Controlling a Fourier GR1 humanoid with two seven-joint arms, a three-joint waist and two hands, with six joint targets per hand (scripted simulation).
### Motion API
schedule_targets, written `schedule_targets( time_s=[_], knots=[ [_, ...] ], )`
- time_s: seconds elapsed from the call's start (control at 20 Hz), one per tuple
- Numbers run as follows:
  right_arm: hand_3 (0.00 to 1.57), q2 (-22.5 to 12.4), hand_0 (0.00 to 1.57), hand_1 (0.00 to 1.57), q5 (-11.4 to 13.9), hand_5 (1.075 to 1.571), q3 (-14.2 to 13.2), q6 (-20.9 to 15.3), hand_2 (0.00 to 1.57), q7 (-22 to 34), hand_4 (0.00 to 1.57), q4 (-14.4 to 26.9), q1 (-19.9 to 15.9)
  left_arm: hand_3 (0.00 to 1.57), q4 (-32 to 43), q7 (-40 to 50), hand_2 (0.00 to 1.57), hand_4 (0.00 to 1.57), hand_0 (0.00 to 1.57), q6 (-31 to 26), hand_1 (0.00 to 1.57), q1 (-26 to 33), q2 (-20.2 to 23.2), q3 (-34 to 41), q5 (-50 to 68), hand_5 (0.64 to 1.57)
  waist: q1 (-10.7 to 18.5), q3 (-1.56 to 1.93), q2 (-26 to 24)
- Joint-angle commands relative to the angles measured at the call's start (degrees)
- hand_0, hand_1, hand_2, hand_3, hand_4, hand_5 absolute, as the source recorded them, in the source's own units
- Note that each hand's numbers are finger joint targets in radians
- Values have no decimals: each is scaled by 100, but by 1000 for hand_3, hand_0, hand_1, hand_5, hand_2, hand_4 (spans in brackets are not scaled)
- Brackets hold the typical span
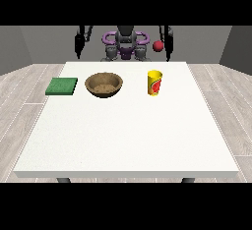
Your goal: Pick the cup and pour the ball into the bowl, then pick the bowl and place it on the pad
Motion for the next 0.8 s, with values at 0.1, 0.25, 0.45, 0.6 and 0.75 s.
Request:
schedule_targets(
  time_s=[0.1,0.25,0.45,0.6,0.75],
  knots=[
    [305,-190,0,0,-18,1571,-31,47,0,361,1058,-430,-64,0,-484,297,0,0,0,-39,0,-74,180,32,14,1535,-20,-99,-1193],
    [305,-311,0,0,-26,1571,-41,99,0,622,1058,-586,-108,0,-703,501,0,0,0,-66,0,-167,241,40,53,1535,-39,-126,-1662],
    [0,491,0,0,-408,1570,971,-537,0,1647,846,-1210,-579,0,-1243,1475,0,0,0,-61,0,-668,-338,286,1287,1537,217,-156,-2879],
    [0,501,0,0,-345,1570,1731,-1599,0,2343,724,-1315,-633,0,-1654,2017,0,0,0,-62,0,-460,-372,322,1725,1550,537,-153,-3053],
    [0,506,0,0,-212,1568,2787,-2641,0,2444,576,-1283,-441,0,-1687,2156,0,0,0,-111,0,-332,-287,334,1887,1544,408,-147,-2835]
  ],
)
